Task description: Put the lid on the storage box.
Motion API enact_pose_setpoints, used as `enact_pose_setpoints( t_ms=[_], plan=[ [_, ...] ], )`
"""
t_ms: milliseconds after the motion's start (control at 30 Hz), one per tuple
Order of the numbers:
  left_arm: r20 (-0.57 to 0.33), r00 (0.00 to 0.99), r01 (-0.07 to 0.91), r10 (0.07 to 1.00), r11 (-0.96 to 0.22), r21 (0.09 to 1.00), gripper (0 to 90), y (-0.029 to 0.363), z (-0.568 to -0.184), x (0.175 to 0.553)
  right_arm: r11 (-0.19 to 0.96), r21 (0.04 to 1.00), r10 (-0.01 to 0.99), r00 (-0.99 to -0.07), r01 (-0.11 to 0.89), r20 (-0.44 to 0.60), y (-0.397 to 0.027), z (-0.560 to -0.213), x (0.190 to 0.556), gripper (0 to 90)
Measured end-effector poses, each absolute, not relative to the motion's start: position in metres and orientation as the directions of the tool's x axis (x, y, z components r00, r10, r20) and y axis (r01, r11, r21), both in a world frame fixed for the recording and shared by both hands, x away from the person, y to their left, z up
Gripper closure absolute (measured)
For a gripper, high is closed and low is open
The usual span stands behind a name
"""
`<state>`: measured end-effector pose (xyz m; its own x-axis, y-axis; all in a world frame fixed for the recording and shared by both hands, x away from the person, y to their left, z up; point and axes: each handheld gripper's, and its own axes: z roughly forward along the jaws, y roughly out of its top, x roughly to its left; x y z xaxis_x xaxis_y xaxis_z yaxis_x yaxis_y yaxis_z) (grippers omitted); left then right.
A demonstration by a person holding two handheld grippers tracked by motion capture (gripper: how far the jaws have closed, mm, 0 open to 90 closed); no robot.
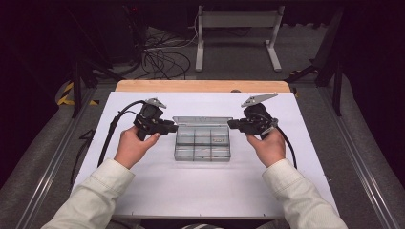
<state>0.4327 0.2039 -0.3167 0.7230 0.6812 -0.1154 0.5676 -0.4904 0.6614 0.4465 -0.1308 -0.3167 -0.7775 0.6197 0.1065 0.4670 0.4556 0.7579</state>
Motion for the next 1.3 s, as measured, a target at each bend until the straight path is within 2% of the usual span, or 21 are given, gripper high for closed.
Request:
enact_pose_setpoints(
  t_ms=[133, 300, 833, 1300],
  plan=[
    [-0.089, 0.734, 0.545, 0.673, -0.507, 0.668, 83.1, 0.202, -0.317, 0.426, 0.468, 0.751, 0.612, -0.784, 0.465, 0.104, -0.132, -0.318, 0.442, 90.0],
    [-0.069, 0.741, 0.53, 0.668, -0.518, 0.671, 87.5, 0.201, -0.319, 0.42, 0.487, 0.743, 0.602, -0.793, 0.459, 0.095, -0.132, -0.318, 0.436, 90.0],
    [-0.04, 0.781, 0.503, 0.624, -0.589, 0.632, 89.0, 0.193, -0.329, 0.406, 0.546, 0.699, 0.578, -0.812, 0.461, 0.084, -0.131, -0.33, 0.422, 90.0],
    [-0.066, 0.809, 0.513, 0.584, -0.646, 0.566, 88.3, 0.19, -0.339, 0.399, 0.588, 0.652, 0.568, -0.818, 0.479, 0.088, -0.131, -0.343, 0.414, 90.0]
  ],
)
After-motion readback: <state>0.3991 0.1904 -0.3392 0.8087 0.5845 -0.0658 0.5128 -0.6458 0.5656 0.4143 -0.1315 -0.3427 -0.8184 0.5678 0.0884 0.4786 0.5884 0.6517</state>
